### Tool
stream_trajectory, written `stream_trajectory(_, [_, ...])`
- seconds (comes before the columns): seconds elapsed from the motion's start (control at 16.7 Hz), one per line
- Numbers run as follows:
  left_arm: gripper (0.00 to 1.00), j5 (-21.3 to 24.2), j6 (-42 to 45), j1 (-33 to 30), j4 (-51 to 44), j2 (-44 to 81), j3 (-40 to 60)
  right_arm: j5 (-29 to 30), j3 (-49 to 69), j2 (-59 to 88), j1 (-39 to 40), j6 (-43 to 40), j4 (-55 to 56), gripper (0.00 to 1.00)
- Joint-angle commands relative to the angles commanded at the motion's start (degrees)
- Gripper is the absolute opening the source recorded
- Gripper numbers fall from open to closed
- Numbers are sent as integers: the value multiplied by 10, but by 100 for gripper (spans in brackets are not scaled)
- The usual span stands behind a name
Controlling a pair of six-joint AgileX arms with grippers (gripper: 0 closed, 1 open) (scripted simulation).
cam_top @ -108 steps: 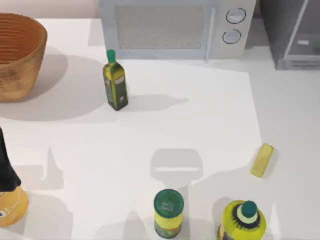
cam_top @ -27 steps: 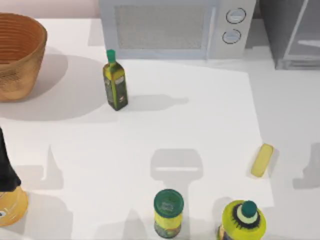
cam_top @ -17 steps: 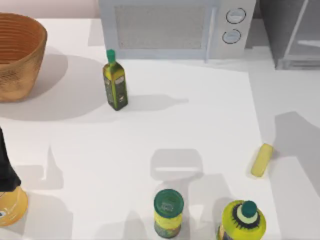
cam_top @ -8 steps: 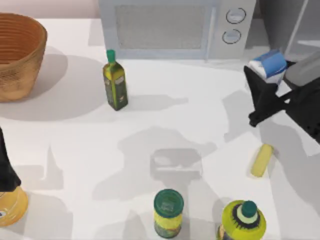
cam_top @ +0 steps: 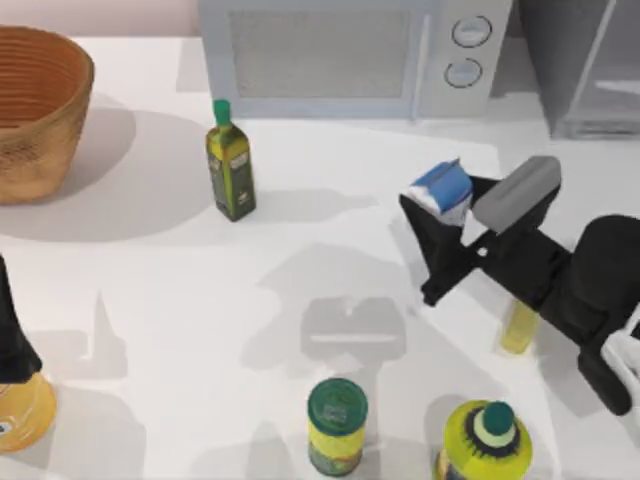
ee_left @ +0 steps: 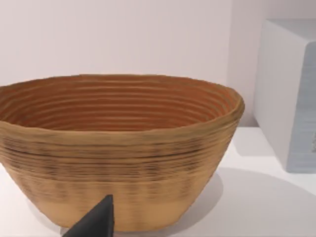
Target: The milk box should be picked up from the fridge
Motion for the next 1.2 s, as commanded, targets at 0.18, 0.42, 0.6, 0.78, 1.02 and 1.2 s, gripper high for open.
stream_trajectory(0.18, [100, 0, 0, 0, 0, 0, 0, -4, 8, 31, 6, 0, 23, 0])
stream_trajectory(0.42, [100, 0, 0, 0, 0, 0, 0, -4, 6, 30, 3, 1, 21, 0])
stream_trajectory(0.6, [100, 0, 0, 0, 0, 0, 0, -1, 27, 52, 11, -1, 8, 0])
stream_trajectory(0.78, [100, 0, 0, 0, 0, 0, 0, 13, 99, 89, 25, -2, -17, 0])
stream_trajectory(1.02, [100, 0, 0, 0, 0, 0, 0, 29, 161, 119, 39, -1, -43, 0])
stream_trajectory(1.2, [100, 0, 0, 0, 0, 0, 0, 30, 162, 119, 39, -1, -44, 0])
